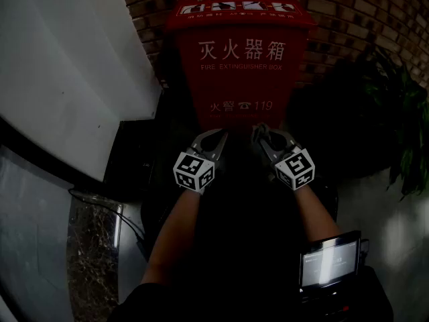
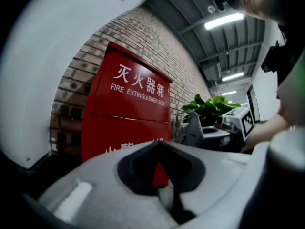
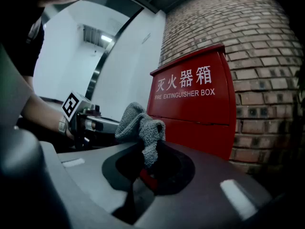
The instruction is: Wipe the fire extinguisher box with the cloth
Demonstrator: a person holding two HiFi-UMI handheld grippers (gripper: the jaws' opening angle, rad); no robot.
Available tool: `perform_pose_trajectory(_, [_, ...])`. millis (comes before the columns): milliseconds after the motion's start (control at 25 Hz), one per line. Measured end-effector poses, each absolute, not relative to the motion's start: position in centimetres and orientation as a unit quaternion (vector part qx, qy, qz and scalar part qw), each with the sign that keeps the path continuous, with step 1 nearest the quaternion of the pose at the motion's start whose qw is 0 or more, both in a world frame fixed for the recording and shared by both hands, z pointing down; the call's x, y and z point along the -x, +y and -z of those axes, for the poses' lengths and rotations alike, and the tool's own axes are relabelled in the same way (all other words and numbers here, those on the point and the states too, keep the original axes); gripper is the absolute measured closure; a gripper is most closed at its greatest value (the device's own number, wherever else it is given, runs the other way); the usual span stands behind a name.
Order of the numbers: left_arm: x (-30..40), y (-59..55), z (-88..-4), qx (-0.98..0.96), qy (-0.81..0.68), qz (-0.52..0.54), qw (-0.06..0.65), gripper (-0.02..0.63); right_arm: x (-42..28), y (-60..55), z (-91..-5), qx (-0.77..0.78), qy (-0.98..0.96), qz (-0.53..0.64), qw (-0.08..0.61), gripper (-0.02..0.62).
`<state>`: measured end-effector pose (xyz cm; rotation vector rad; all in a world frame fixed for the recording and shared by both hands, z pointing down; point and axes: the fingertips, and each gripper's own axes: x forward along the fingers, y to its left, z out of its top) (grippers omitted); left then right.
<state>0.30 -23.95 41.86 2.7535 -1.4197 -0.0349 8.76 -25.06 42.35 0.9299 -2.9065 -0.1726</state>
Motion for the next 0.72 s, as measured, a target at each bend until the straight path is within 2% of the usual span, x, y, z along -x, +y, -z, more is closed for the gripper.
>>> perform_pose_trajectory(320, [1.7, -27.5, -33.3, -0.880, -0.473, 0.000, -0.034, 0.603, -7.1, -27.6, -34.6, -0.351, -0.901, 0.220, 0.129, 0.555])
perform_pose_trajectory(520, [4.2, -30.4, -25.3, -0.861, -0.501, 0.027, -0.081, 0.603, -2.8, -30.0, -25.8, -0.358, -0.861, 0.332, 0.142, 0.555])
perform_pose_trajectory(720, [6.4, -32.0, -20.3, -0.856, -0.504, 0.022, -0.115, 0.603, 1.7, -31.8, -20.0, -0.353, -0.835, 0.395, 0.152, 0.555])
